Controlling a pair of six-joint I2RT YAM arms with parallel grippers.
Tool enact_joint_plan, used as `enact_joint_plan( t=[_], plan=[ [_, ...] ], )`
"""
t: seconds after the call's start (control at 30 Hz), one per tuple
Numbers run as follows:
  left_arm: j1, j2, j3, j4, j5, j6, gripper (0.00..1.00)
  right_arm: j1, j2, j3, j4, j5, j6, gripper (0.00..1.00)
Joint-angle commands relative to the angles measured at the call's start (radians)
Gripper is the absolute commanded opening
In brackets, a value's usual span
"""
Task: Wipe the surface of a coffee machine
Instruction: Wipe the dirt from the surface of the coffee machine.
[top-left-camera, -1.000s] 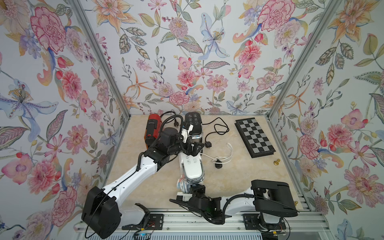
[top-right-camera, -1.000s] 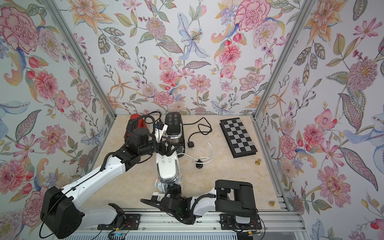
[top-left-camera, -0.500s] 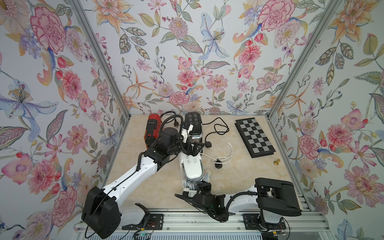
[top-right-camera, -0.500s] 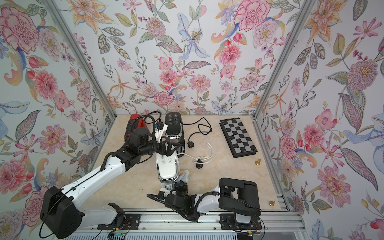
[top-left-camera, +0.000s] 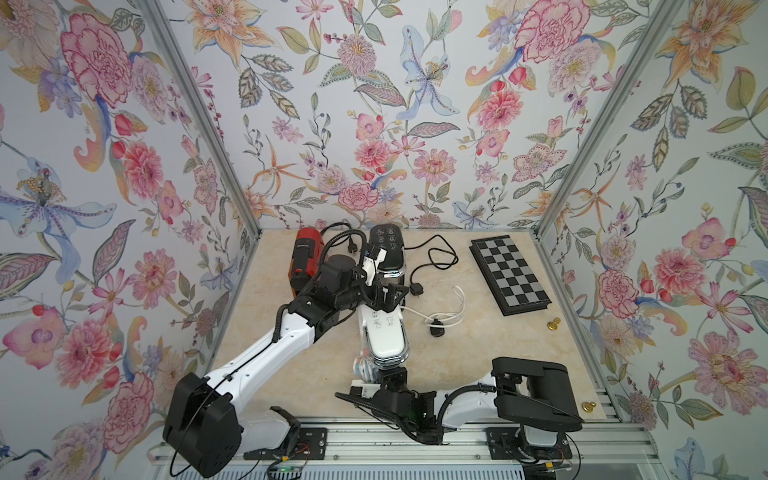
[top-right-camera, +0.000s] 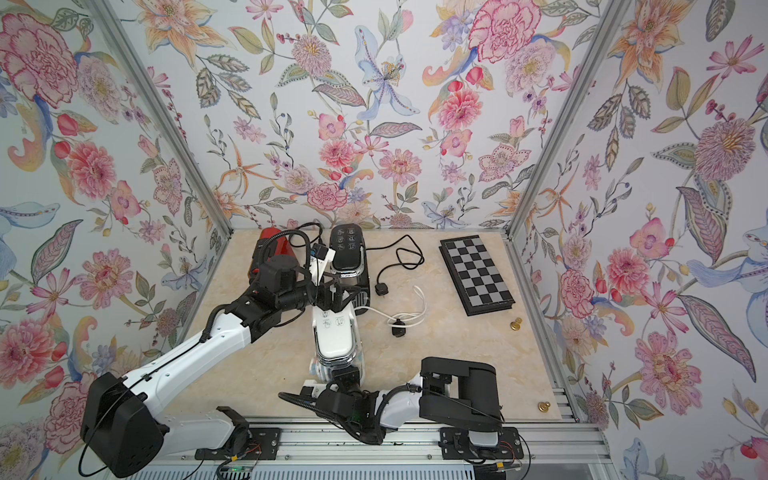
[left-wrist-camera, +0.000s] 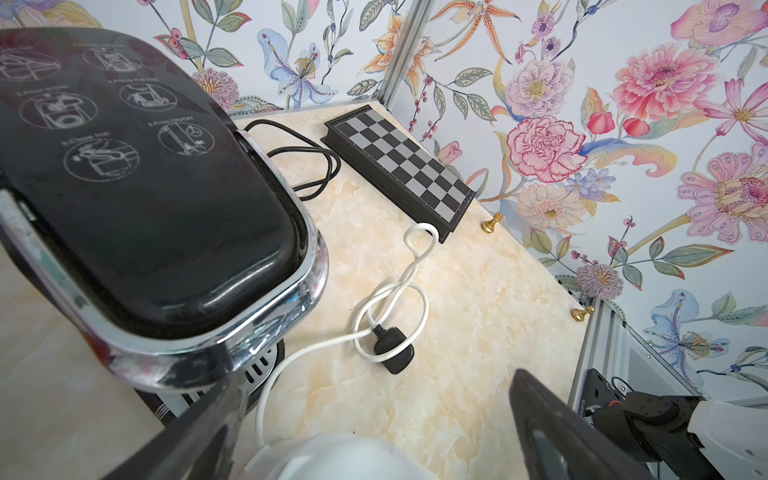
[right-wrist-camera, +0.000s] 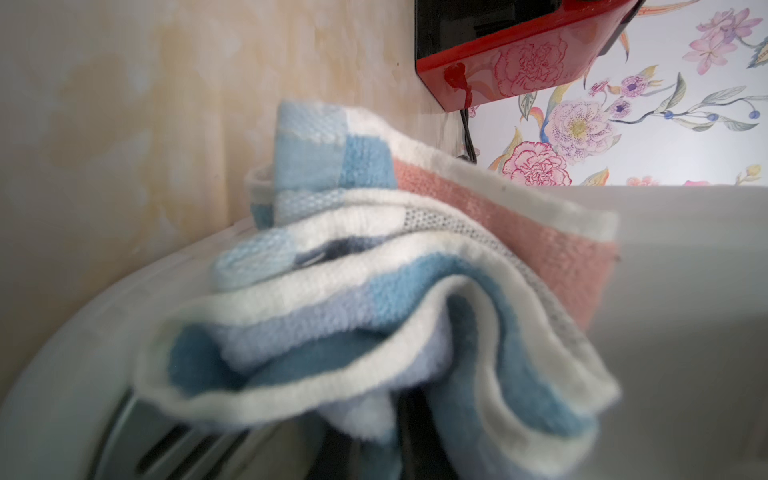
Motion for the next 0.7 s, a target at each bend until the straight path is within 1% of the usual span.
enact_joint_plan(
  t=[0.0, 0.17, 0.37, 0.53, 0.67],
  plan=[
    [-0.011, 0.006, -0.005, -0.023, 0.036, -0.012, 0.99, -0.068, -0.063, -0.071, 0.020, 0.048, 0.012, 0.00],
    [-0.010, 0.009, 0.000, -0.027, 0.035, -0.013, 0.99, -0.120, -0.114, -0.139, 0.102, 0.084, -0.037, 0.00],
    [-0.011, 0.015, 0.006, -0.034, 0.035, -0.013, 0.99, -0.129, -0.188, -0.159, 0.197, 0.145, -0.119, 0.00],
    [-0.011, 0.027, 0.019, -0.036, 0.038, -0.010, 0.99, -0.104, -0.267, -0.162, 0.141, 0.158, -0.111, 0.00],
    [-0.012, 0.032, 0.020, -0.026, 0.045, -0.013, 0.99, -0.074, -0.269, -0.165, 0.071, 0.167, -0.067, 0.00]
  ],
)
